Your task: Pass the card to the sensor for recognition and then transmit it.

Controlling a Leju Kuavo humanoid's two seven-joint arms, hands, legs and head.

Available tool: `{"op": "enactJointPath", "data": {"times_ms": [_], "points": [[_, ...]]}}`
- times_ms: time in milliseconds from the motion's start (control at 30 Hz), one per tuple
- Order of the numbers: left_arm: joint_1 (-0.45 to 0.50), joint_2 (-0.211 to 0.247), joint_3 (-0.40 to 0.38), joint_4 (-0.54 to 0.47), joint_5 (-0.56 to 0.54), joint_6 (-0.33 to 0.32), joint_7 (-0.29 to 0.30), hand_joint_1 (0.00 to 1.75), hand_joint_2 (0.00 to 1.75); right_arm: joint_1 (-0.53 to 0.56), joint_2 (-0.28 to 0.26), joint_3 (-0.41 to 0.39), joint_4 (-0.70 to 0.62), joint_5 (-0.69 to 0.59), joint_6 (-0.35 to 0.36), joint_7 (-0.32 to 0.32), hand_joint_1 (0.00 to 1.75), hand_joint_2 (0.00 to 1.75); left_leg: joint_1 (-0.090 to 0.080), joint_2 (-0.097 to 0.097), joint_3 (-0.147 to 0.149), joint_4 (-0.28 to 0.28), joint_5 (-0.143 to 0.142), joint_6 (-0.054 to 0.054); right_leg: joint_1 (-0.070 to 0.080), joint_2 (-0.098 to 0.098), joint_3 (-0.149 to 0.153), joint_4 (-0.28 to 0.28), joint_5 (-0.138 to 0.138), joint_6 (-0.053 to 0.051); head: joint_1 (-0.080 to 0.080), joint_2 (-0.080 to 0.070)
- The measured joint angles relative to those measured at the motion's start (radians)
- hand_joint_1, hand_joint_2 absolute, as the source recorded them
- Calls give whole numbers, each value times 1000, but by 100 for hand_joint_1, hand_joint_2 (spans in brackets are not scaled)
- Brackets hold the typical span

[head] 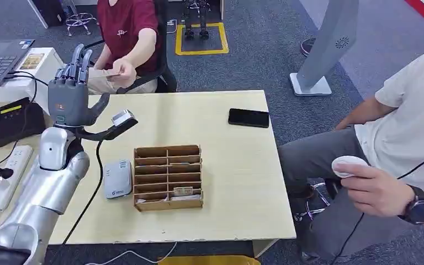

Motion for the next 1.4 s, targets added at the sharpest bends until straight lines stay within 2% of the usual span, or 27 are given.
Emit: {"op": "enactJointPath", "data": {"times_ms": [567,633,700,733,833,900,1033,1167,1267,1400], "points": [[-3,0,-34,11,45,-60,4,0,175,1,0,0,0,-2,-3,-10,0,175,0,0,0,0,0,0,0,0,0,0,0,0,0,0],[-2,4,-42,9,111,-132,-30,0,175,2,0,0,0,-3,-5,-11,0,175,0,0,0,0,0,0,0,0,0,0,0,0,0,0],[21,19,-55,-21,230,-260,-87,0,175,5,0,0,0,-8,-11,-13,0,175,0,0,-1,0,0,0,0,1,0,0,0,0,0,0],[50,35,-64,-68,309,-352,-115,0,175,9,0,0,0,-13,-16,-14,0,175,0,2,-1,0,0,0,0,2,0,0,0,0,0,0],[162,115,-94,-230,472,-558,-169,0,175,27,-2,-3,0,-41,-31,-13,0,175,0,3,0,-1,-1,-1,0,5,-1,0,0,0,0,0],[248,194,-100,-354,551,-628,-189,0,175,40,-4,-6,0,-56,-36,-12,0,175,0,6,-1,-1,-2,-2,0,8,-3,1,-1,-1,0,0],[404,340,-98,-606,639,-674,-224,0,175,63,-11,-21,0,-74,-43,-12,0,175,0,4,-1,-2,-3,-2,0,6,-3,0,-4,-1,0,0],[498,420,-69,-780,644,-703,-235,0,175,64,-17,-29,0,-74,-53,-24,0,175,0,3,-2,-2,-4,-3,0,5,-3,0,-5,-2,0,0],[530,458,-46,-858,662,-727,-243,0,175,64,-21,-29,0,-74,-58,-30,0,175,0,3,-1,-2,-4,-3,0,3,-2,0,-4,-2,0,0],[554,475,-29,-927,703,-748,-265,0,175,64,-24,-33,0,-74,-57,-33,0,175,0,3,-1,-2,-3,-2,0,3,-2,0,-4,-2,0,0]]}}
